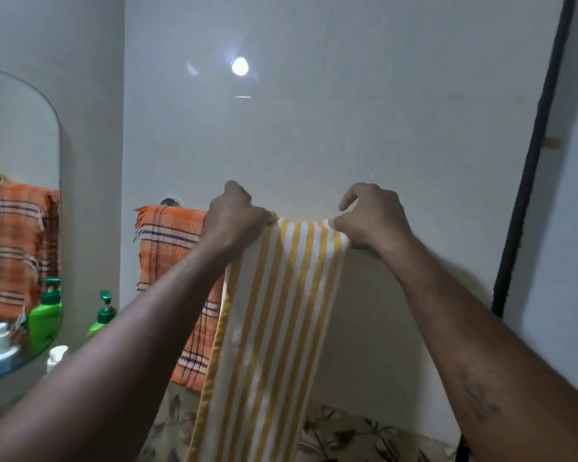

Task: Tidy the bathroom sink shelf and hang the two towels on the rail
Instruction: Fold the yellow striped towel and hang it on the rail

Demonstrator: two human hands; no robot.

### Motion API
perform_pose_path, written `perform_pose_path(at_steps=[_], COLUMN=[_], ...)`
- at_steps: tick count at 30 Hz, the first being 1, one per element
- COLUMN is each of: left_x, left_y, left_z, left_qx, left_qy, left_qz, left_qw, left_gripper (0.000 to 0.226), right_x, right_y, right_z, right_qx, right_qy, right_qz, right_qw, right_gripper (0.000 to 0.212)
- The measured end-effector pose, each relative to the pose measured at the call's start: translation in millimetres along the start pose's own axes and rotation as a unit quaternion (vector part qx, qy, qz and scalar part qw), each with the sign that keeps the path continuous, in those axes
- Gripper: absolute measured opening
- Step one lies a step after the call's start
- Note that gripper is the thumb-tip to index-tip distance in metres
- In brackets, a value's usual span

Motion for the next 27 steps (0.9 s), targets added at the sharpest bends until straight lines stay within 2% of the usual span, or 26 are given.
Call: perform_pose_path(at_steps=[3,6,7,9,11,13,17,20,21,24,27], left_x=[-9.5,-17.0,-17.1,-18.9,-22.0,-24.4,-20.4,-19.1,-27.3,-70.2,-87.9], left_y=[-0.8,-8.1,-11.1,-17.3,-21.3,-24.7,-50.4,-86.3,-95.6,-113.1,-120.4], left_z=[-8.4,-4.4,-2.6,0.4,3.6,7.9,30.1,54.6,66.5,99.7,114.9], left_qx=[-0.037,-0.052,-0.058,-0.07,-0.082,-0.096,-0.114,-0.129,-0.114,-0.009,0.054], left_qy=[0.083,0.067,0.048,0.011,-0.003,-0.016,-0.109,-0.166,-0.204,-0.375,-0.436], left_qz=[0.002,-0.01,-0.019,-0.026,-0.027,-0.026,-0.09,-0.166,-0.157,-0.054,-0.002], left_qw=[0.996,0.996,0.997,0.997,0.996,0.995,0.983,0.963,0.959,0.926,0.898], left_gripper=[0.034,0.026,0.027,0.027,0.031,0.044,0.072,0.069,0.067,0.058,0.038], right_x=[9.7,32.8,34.7,15.5,-26.9,-65.5,-79.5,-85.8,-89.0,-97.9,-104.9], right_y=[-10.6,-63.8,-83.4,-108.6,-115.0,-106.8,-75.5,-58.1,-55.1,-52.1,-50.9], right_z=[8.2,3.6,-12.3,-59.2,-99.5,-120.5,-116.3,-110.9,-111.2,-116.3,-121.0], right_qx=[0.059,0.193,0.194,0.127,0.031,-0.031,-0.047,-0.047,-0.047,-0.05,-0.042], right_qy=[-0.051,0.113,0.17,0.232,0.229,0.192,0.212,0.269,0.285,0.348,0.4], right_qz=[-0.076,-0.21,-0.244,-0.269,-0.214,-0.122,-0.02,0.042,0.054,0.089,0.11], right_qw=[0.994,0.952,0.935,0.926,0.949,0.973,0.976,0.961,0.956,0.932,0.909], right_gripper=[0.017,0.004,0.003,0.006,0.014,0.035,0.051,0.057,0.057,0.053,0.048])
Point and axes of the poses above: each hand's wrist, its own y-axis towards the middle knuckle, its own x-axis out of the back of the hand, z = x × y, the point moved 10 cm from there along y, towards the middle knuckle, and after that the axes turned 8 degrees about -x, right-handed, at the moved point
